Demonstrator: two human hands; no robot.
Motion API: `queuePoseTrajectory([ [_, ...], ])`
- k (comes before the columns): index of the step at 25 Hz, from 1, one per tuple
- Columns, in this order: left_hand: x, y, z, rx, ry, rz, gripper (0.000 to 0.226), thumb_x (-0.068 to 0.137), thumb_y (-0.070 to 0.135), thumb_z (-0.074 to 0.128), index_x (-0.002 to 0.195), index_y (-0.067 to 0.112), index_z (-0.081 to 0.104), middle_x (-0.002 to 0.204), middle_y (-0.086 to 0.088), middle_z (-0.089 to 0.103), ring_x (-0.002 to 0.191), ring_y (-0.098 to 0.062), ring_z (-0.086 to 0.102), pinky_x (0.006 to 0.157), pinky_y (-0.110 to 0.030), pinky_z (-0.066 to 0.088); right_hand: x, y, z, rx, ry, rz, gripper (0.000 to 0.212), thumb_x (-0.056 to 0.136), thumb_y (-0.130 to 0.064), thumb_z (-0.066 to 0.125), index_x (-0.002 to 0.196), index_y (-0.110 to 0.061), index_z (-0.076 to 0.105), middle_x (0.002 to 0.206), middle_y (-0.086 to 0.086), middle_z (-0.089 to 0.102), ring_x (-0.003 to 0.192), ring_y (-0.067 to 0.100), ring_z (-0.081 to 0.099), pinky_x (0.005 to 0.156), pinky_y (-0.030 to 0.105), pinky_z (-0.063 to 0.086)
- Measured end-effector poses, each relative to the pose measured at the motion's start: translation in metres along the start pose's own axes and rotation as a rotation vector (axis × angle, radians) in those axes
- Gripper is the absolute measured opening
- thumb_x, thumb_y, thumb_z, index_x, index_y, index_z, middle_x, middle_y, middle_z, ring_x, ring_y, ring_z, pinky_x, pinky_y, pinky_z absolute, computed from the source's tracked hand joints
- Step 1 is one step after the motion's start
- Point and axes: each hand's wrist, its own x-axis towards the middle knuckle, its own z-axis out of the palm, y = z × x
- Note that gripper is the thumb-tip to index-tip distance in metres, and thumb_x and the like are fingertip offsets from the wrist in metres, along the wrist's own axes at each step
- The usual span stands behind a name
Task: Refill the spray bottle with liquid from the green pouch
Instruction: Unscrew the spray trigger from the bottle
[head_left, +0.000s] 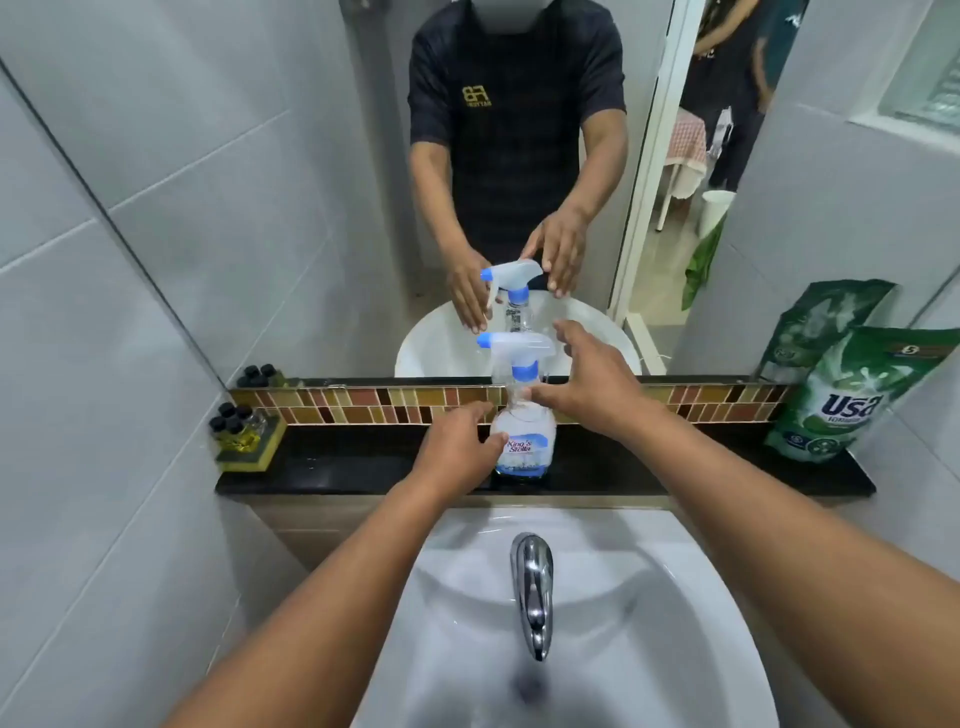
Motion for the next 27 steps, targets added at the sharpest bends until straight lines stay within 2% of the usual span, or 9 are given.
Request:
queuePoseTrajectory([
  [2,0.017,-0.007,0.011,-0.132,-0.025,-0.038,0.066,0.093,0.032,0.077,0.153,0.014,0.055,0.155,-0.005,0.061,0.144,-0.024,0.056,0.115,-0.036,0.045,0.025,-0.003,0.001,-0.018,-0.042,-0.031,0.088,0.079,-0.037,0.090,0.153,-0.019,0.047,0.146,0.005,0.062,0.128,0.025,0.062,0.102,0.038,0.052],
  [5,0.036,-0.021,0.021,-0.240,-0.058,-0.073,0.074,0.087,0.022,0.084,0.154,0.015,0.053,0.153,-0.003,0.062,0.137,-0.016,0.059,0.108,-0.027,0.044,0.056,-0.012,0.007,-0.145,-0.120,-0.086,0.050,0.075,-0.042,0.090,0.114,-0.018,0.070,0.106,0.005,0.073,0.095,0.024,0.069,0.083,0.041,0.058],
  [7,0.050,-0.026,0.026,-0.288,-0.102,-0.064,0.073,0.085,0.014,0.086,0.152,0.017,0.056,0.149,-0.001,0.066,0.126,-0.006,0.060,0.104,-0.022,0.043,0.070,-0.014,0.011,-0.267,-0.148,-0.118,0.036,0.077,-0.041,0.087,0.094,-0.018,0.065,0.091,0.004,0.069,0.084,0.025,0.065,0.067,0.034,0.049],
  [9,0.060,-0.026,0.029,-0.316,-0.134,-0.043,0.070,0.082,0.011,0.088,0.145,0.023,0.061,0.143,0.001,0.069,0.121,-0.003,0.063,0.109,-0.024,0.047,0.077,-0.016,0.006,-0.337,-0.147,-0.149,0.030,0.079,-0.039,0.085,0.087,-0.021,0.062,0.088,0.006,0.069,0.079,0.026,0.063,0.058,0.030,0.039],
  [13,0.073,-0.036,0.038,-0.289,-0.132,-0.022,0.057,0.074,0.023,0.093,0.127,0.029,0.071,0.123,0.008,0.078,0.114,-0.014,0.073,0.109,-0.044,0.057,0.076,-0.023,-0.019,-0.217,-0.099,-0.163,0.025,0.079,-0.039,0.083,0.088,-0.019,0.071,0.084,0.005,0.071,0.080,0.026,0.068,0.061,0.033,0.046],
  [20,0.077,-0.037,0.042,-0.306,-0.203,-0.026,0.068,0.079,0.021,0.092,0.140,0.024,0.064,0.137,0.006,0.074,0.125,-0.014,0.069,0.115,-0.045,0.053,0.042,0.001,-0.103,0.097,0.215,-0.066,0.039,0.082,-0.043,0.085,0.105,-0.012,0.078,0.093,0.011,0.076,0.086,0.033,0.074,0.076,0.045,0.058],
  [22,0.077,-0.036,0.040,-0.305,-0.195,-0.022,0.069,0.081,0.020,0.091,0.143,0.022,0.063,0.139,0.005,0.072,0.125,-0.014,0.068,0.115,-0.042,0.052,0.030,0.022,-0.117,0.211,0.286,-0.016,0.039,0.082,-0.044,0.085,0.106,-0.013,0.079,0.090,0.010,0.078,0.080,0.028,0.076,0.070,0.041,0.062],
  [24,0.075,-0.035,0.040,-0.281,-0.181,-0.010,0.068,0.081,0.022,0.091,0.143,0.022,0.063,0.137,0.006,0.073,0.123,-0.015,0.069,0.113,-0.043,0.054,0.017,0.046,-0.120,0.348,0.334,0.060,0.035,0.084,-0.041,0.084,0.106,-0.014,0.079,0.086,0.008,0.079,0.071,0.020,0.076,0.068,0.032,0.061],
  [27,0.076,-0.040,0.045,-0.268,-0.175,-0.015,0.071,0.079,0.027,0.092,0.144,0.024,0.062,0.137,0.005,0.073,0.124,-0.017,0.069,0.111,-0.047,0.056,0.001,0.082,-0.118,0.597,0.395,0.180,0.020,0.089,-0.032,0.081,0.099,-0.015,0.075,0.094,0.013,0.078,0.067,0.020,0.073,0.075,0.037,0.063],
])
